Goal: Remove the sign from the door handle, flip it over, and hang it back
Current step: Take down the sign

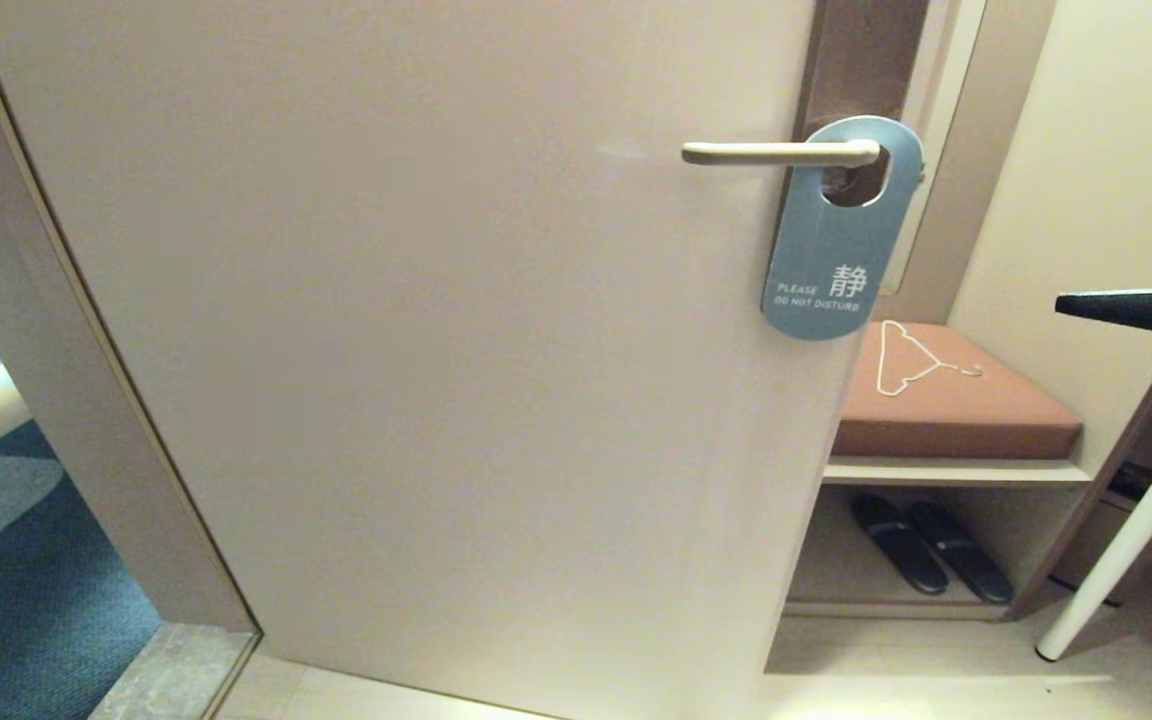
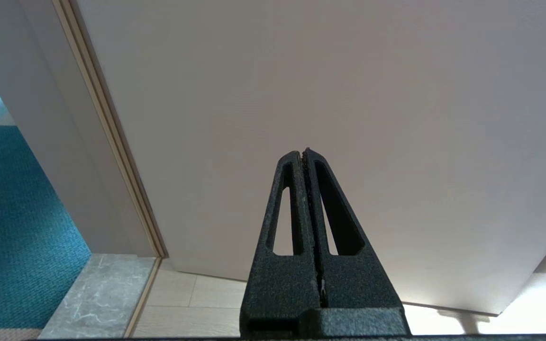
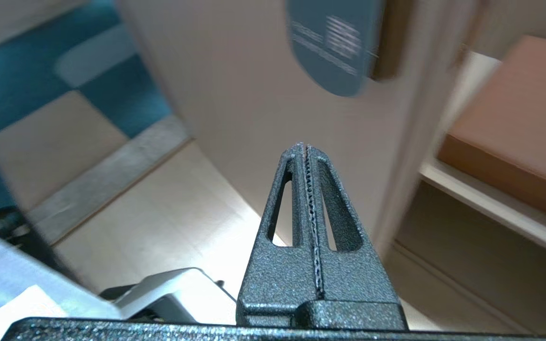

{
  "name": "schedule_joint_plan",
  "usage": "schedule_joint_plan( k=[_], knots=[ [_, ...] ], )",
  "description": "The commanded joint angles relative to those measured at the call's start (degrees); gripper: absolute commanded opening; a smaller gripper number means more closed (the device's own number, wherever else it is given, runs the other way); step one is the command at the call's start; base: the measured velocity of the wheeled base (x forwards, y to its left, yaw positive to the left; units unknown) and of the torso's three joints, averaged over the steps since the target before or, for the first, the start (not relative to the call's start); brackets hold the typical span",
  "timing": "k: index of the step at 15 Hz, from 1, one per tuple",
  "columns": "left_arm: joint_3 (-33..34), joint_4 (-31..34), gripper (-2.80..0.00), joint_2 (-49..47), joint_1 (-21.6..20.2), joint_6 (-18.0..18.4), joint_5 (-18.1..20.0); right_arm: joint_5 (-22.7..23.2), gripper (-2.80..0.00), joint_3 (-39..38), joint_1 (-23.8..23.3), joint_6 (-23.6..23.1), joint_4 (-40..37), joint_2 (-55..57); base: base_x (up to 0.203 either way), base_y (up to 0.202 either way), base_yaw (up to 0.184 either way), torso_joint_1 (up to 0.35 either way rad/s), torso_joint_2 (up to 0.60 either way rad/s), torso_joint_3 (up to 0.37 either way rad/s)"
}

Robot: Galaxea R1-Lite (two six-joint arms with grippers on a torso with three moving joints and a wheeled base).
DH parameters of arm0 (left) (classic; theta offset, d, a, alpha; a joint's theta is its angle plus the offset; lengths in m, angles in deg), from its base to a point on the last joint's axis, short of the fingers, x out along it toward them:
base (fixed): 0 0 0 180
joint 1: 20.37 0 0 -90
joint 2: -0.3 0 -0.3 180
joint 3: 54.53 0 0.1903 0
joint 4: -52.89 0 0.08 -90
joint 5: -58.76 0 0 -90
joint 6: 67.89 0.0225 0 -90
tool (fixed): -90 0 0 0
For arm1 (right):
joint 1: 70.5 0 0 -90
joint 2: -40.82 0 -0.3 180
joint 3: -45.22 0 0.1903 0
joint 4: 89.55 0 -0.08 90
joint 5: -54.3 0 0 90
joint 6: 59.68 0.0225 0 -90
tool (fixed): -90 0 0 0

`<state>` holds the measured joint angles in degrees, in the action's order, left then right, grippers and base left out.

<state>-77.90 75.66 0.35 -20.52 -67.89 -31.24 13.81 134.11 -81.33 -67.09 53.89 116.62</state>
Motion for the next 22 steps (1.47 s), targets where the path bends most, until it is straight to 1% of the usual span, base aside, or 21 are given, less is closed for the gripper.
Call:
schedule_joint_plan(
  k=[1,5,8,10,11,16,18,21,22],
  knots=[
    [0.0,-0.02,-2.8,-0.05,-0.02,0.0,0.0,3.4,-2.8,1.47,-0.07,-0.26,-0.13,1.79,0.0,0.0,0.0,0.0,0.0,0.0],
    [0.0,-0.02,-2.8,-0.05,-0.02,0.0,0.0,7.15,-2.8,5.98,-0.07,-0.67,-0.82,6.36,0.0,0.0,0.0,0.0,0.0,0.0],
    [0.0,-0.02,-2.8,-0.05,-0.02,0.0,0.0,8.1,-2.8,6.76,-0.07,-0.76,-0.87,8.78,0.0,0.0,0.0,0.0,0.0,0.0],
    [0.0,-0.02,-2.8,-0.05,-0.02,0.0,0.0,11.1,-2.8,6.94,-0.07,-0.76,-0.87,10.28,0.0,0.0,0.0,0.0,0.0,0.0],
    [0.0,-0.02,-2.8,-0.05,-0.02,0.0,0.0,11.61,-2.8,7.17,-0.07,-0.84,-0.81,11.03,0.0,0.0,0.0,0.0,0.0,0.0],
    [0.0,-0.02,-2.8,-0.05,-0.02,0.0,0.0,17.08,-2.8,7.51,-0.07,-0.85,-0.78,14.43,0.0,0.0,0.0,0.0,0.0,0.0],
    [0.0,-0.02,-2.8,-0.05,-0.02,0.0,0.0,17.38,-2.8,7.66,-0.07,-0.93,-0.39,16.11,0.0,0.0,0.0,0.0,0.0,0.0],
    [0.0,-0.02,-2.8,-0.05,-0.02,0.0,0.0,17.29,-2.8,8.94,-0.07,-3.89,-0.34,18.69,0.0,0.0,0.0,0.0,0.0,0.0],
    [0.0,-0.02,-2.8,-0.05,-0.02,0.0,0.0,17.22,-2.8,9.75,-0.07,-4.22,-0.34,19.74,0.0,0.0,0.0,0.0,0.0,0.0]
  ],
)
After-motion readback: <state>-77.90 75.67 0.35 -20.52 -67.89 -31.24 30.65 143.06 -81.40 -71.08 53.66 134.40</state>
